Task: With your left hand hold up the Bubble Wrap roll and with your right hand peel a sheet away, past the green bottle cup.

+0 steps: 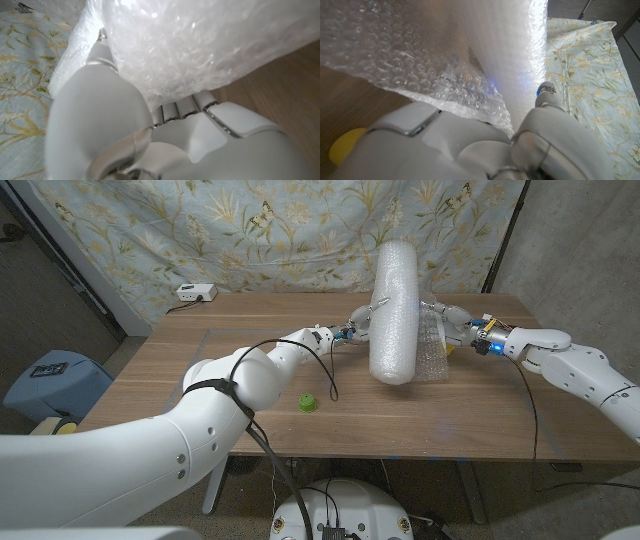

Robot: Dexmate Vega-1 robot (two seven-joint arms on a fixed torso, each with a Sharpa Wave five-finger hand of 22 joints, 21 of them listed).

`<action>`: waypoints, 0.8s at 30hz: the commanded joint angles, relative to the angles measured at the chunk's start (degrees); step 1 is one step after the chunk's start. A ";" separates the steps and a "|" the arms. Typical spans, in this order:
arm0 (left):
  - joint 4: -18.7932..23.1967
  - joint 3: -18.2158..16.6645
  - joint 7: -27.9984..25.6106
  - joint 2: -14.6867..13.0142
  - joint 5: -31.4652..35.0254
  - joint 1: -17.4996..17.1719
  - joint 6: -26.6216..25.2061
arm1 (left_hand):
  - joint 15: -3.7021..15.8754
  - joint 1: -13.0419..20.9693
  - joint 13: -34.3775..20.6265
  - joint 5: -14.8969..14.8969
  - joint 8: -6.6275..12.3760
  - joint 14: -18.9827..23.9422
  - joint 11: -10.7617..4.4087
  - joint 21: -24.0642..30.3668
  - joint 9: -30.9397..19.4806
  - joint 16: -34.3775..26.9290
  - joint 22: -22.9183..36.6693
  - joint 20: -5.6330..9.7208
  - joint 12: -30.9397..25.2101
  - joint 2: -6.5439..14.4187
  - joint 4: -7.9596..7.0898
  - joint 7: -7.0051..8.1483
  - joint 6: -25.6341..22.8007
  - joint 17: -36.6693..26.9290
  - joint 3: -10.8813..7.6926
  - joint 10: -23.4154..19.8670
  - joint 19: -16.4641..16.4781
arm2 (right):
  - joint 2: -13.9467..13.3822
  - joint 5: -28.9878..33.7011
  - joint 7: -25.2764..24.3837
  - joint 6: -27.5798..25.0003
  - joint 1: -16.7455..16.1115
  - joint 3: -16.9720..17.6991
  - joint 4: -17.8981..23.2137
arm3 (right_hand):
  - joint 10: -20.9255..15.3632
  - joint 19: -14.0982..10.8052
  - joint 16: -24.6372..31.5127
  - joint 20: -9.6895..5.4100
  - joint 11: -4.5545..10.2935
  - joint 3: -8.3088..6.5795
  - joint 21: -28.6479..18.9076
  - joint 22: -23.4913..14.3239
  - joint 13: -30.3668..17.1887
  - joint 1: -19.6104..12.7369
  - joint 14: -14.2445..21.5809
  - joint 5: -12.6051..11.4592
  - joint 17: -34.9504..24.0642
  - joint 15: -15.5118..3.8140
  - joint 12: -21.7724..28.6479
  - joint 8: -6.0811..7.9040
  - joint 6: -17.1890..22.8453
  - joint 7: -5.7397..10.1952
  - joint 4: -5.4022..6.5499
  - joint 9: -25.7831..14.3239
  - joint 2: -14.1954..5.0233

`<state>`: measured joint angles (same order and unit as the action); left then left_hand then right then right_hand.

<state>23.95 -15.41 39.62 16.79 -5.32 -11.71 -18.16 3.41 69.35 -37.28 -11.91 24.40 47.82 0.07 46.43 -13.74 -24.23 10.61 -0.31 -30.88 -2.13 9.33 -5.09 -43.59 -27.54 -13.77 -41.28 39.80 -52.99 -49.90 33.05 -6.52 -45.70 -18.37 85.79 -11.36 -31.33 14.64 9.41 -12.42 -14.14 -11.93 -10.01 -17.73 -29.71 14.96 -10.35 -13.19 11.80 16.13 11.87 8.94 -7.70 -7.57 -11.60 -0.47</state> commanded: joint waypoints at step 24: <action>0.00 -0.74 3.16 0.24 -0.47 0.17 -0.83 | 6.34 6.44 -0.42 -0.21 0.66 6.68 -2.73 1.08 -5.66 0.21 0.19 0.37 0.34 6.50 -0.26 1.55 -2.43 -0.62 -1.52 -3.26 -0.40 | -0.34 3.12 -2.73 -2.13 1.98 -1.02 -4.36 | -9.47 -9.63 4.37 -5.43 1.17 -0.75 -2.57 -0.37 -1.19 -4.64 10.77 -0.35 -0.91 -7.23 2.97 2.15 8.36 -2.30 -1.36 -0.44 -1.19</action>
<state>23.95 -16.88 41.42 17.28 -4.66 -11.56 -18.64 3.41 69.44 -37.54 -11.70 24.62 47.83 -0.02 47.27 -13.74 -24.16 10.60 0.00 -30.65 -2.21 9.33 -5.22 -43.73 -28.03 -13.77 -41.37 39.49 -52.81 -47.79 32.18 -8.11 -43.59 -19.34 81.14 -19.29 -39.57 18.31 4.42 -11.50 -14.72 -13.99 -10.28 -18.53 -33.42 24.17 -10.63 -13.73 5.45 18.32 13.38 16.31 -8.11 -8.79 -11.88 -1.61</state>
